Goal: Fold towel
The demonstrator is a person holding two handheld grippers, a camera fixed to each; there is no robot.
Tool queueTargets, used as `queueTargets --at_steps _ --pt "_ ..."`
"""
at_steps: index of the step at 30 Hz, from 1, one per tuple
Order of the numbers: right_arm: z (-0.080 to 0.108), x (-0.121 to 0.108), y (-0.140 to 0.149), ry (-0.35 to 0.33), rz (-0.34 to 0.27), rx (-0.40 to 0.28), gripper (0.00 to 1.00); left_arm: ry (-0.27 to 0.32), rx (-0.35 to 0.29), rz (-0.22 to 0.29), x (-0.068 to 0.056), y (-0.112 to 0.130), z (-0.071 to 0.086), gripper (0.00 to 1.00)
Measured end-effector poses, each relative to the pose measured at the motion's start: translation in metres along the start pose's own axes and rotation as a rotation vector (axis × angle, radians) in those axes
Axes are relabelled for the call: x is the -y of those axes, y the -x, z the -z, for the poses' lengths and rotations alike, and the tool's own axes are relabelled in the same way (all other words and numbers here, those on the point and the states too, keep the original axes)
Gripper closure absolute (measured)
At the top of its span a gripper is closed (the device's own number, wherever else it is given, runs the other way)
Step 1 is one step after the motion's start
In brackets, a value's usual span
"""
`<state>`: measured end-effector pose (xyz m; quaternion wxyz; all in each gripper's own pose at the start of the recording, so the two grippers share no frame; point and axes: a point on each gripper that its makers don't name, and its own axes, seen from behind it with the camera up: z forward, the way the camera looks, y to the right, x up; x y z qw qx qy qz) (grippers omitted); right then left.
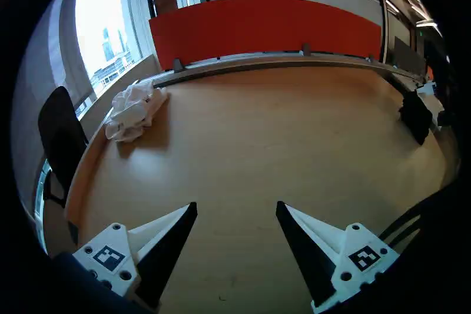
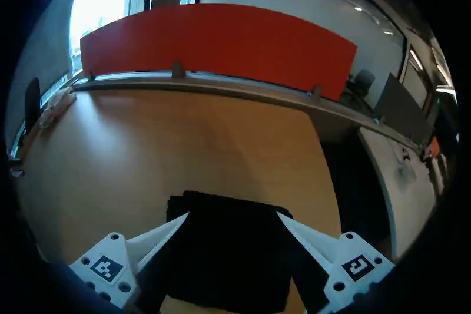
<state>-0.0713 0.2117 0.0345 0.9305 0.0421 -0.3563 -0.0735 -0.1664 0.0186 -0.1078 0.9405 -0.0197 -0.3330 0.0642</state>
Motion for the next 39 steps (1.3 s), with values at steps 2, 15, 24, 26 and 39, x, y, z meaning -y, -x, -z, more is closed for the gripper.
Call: queueTargets --at_steps 2,15,24,26,39 --pt "0.005 -0.001 -0.006 0.010 -0.012 -0.031 0.05 0.001 -0.003 -0.001 0.000 -0.001 0.000 0.00" --pt "0.039 -0.013 -0.038 0.082 -0.139 -0.229 0.05 0.005 -0.019 -0.001 0.004 -0.008 0.000 0.00" --pt "0.040 -0.006 -0.018 0.077 -0.129 -0.210 0.05 0.009 -0.021 -0.006 0.003 -0.010 0.002 0.00" --pt "0.039 -0.003 -0.012 0.074 -0.125 -0.199 0.05 0.009 -0.021 -0.008 0.003 -0.010 0.002 0.00" --pt "0.041 0.002 0.018 0.071 -0.123 -0.157 0.05 0.010 -0.014 -0.012 0.002 -0.006 0.004 0.00"
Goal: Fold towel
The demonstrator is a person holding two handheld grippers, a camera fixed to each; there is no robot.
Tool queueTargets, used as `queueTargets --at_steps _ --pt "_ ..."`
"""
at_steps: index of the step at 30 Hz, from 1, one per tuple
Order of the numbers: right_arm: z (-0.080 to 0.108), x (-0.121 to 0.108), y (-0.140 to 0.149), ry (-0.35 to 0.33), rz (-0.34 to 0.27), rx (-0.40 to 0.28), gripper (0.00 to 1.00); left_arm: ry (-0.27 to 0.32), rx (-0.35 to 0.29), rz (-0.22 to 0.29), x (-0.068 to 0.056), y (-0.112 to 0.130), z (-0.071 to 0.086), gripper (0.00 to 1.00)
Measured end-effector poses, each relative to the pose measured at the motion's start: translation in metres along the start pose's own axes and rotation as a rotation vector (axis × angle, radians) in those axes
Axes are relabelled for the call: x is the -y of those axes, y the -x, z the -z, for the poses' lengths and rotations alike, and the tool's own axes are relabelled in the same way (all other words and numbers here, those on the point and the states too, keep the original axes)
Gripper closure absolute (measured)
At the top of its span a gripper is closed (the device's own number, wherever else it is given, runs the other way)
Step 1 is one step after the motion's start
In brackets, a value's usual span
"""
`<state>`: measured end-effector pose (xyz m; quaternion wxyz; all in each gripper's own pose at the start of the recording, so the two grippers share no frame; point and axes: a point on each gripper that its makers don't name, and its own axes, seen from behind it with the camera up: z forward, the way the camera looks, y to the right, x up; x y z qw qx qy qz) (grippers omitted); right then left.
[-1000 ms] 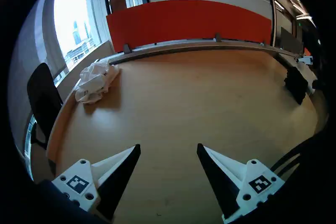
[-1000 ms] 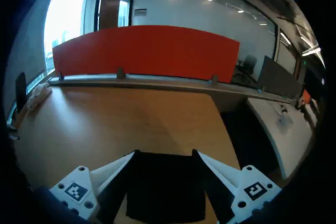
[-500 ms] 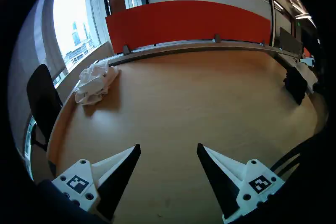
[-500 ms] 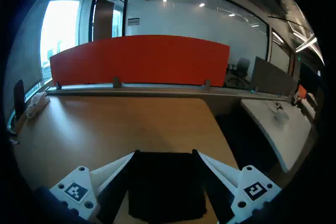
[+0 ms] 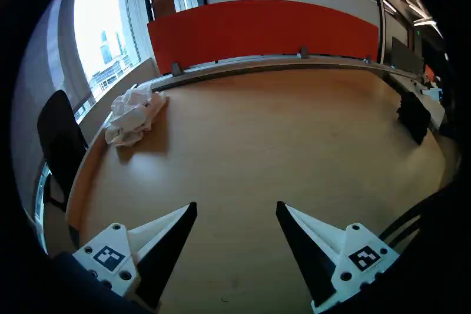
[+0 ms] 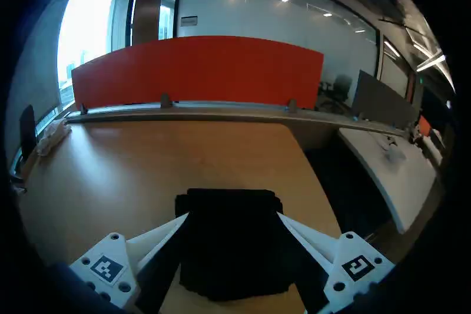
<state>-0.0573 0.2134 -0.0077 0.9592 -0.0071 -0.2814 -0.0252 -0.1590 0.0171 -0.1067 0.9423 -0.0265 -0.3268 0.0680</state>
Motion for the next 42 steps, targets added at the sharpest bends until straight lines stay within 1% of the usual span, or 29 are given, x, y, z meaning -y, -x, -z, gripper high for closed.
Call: queueTargets --at_steps 9,15,18,23,30,36,42 --pt "-0.005 -0.002 0.030 0.000 -0.005 0.047 0.05 0.000 0.008 -0.005 -0.001 0.004 0.004 0.00" --pt "-0.008 -0.002 0.054 -0.006 -0.001 0.081 0.05 -0.004 0.022 -0.025 0.000 0.010 0.006 0.00" --pt "-0.011 0.000 0.063 -0.008 -0.002 0.098 0.05 -0.005 0.024 -0.025 -0.001 0.011 0.006 0.00" --pt "-0.015 0.001 0.074 -0.012 -0.006 0.116 0.05 -0.003 0.023 -0.023 -0.003 0.010 0.007 0.00" --pt "-0.018 -0.001 0.087 -0.013 0.008 0.140 0.05 -0.001 0.022 -0.036 -0.006 0.007 0.006 0.00" --pt "-0.019 0.000 0.088 -0.013 0.007 0.142 0.05 -0.002 0.020 -0.033 -0.005 0.005 0.006 0.00" --pt "-0.013 0.001 0.070 -0.009 -0.010 0.105 0.05 -0.003 0.017 -0.031 -0.005 0.003 0.006 0.00"
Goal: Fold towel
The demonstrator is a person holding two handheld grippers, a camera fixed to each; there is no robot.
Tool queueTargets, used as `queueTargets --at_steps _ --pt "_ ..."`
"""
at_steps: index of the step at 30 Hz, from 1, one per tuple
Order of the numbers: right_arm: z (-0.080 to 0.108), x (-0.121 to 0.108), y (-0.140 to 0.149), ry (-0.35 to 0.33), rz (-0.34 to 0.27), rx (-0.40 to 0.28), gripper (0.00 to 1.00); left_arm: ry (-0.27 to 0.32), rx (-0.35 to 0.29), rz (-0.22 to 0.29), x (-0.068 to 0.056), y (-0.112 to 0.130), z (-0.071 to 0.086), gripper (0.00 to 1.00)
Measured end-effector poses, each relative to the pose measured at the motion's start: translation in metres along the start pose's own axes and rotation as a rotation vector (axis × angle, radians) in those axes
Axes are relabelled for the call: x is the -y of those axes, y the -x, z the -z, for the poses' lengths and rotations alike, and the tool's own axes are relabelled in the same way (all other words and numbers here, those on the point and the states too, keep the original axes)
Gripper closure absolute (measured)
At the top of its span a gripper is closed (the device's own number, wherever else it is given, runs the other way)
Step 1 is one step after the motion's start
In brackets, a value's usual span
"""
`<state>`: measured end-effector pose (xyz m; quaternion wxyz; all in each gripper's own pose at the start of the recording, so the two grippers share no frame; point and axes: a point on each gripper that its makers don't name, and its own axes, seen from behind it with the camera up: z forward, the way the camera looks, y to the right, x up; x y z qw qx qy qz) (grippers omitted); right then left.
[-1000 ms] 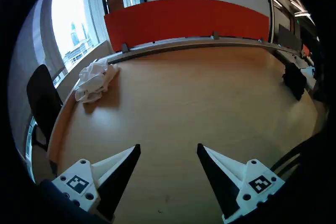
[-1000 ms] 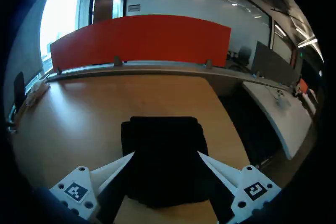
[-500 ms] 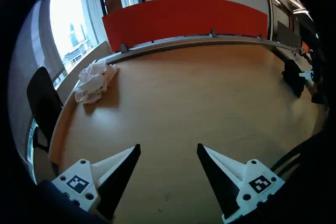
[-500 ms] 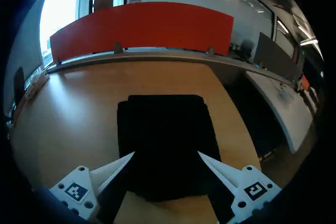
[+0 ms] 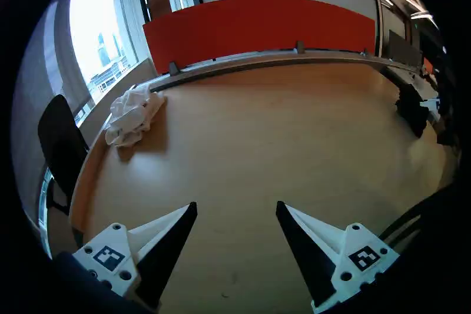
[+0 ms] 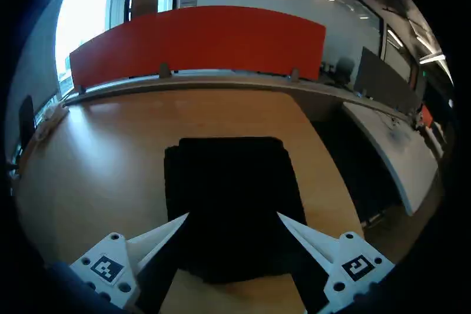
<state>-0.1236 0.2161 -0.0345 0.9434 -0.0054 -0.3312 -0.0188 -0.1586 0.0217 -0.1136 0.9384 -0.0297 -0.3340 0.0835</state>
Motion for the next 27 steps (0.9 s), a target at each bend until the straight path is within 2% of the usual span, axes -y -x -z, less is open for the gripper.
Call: queueTargets --at_steps 14,27 --pt "0.008 -0.002 -0.024 0.019 -0.011 -0.049 0.05 0.001 -0.008 0.014 0.001 -0.001 -0.002 0.00" --pt "0.034 0.000 -0.083 0.076 -0.030 -0.211 0.05 -0.005 -0.029 0.036 0.008 -0.007 0.001 0.00"
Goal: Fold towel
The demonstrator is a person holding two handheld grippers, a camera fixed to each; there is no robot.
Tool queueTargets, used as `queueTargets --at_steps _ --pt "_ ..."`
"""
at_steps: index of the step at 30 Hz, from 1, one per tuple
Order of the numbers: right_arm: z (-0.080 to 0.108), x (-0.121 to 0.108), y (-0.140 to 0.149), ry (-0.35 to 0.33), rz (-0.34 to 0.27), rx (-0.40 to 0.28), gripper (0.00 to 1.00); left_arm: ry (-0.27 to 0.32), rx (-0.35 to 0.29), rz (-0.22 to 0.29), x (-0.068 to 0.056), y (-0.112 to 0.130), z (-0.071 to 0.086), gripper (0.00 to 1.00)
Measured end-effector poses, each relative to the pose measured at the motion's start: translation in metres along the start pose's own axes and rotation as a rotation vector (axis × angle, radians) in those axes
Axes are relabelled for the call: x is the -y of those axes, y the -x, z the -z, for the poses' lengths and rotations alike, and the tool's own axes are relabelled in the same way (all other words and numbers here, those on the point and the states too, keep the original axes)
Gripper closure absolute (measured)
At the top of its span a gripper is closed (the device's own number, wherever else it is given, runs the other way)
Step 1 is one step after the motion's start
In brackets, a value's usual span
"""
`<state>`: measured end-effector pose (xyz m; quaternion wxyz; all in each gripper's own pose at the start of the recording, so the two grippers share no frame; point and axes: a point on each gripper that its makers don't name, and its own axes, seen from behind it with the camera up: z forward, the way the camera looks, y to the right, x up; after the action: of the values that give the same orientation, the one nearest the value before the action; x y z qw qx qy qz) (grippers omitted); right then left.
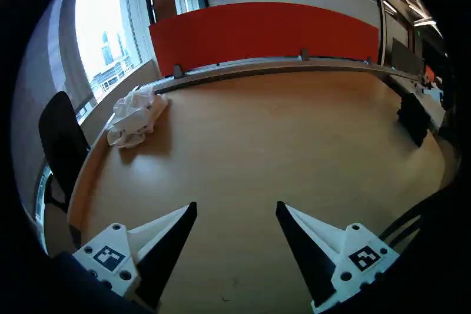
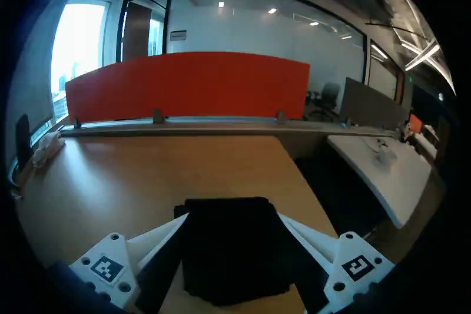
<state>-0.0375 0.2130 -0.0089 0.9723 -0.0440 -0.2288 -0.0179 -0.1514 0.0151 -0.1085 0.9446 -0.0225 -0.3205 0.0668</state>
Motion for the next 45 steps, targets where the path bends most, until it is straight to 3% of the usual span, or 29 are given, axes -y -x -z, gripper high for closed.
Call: queueTargets --at_steps 12,24,33,45 --pt "0.013 0.002 -0.046 0.071 -0.019 -0.162 0.05 -0.009 -0.021 0.024 0.006 -0.006 0.001 0.00" --pt "0.016 0.014 -0.063 0.092 -0.001 -0.228 0.05 -0.012 -0.048 0.058 0.008 -0.011 0.000 0.00" --pt "0.022 0.032 -0.075 0.086 0.029 -0.241 0.05 -0.012 -0.094 0.106 0.012 -0.020 0.000 0.00" --pt "0.032 0.083 -0.097 0.026 0.011 -0.296 0.05 -0.003 -0.191 0.186 0.019 -0.044 -0.002 0.00"
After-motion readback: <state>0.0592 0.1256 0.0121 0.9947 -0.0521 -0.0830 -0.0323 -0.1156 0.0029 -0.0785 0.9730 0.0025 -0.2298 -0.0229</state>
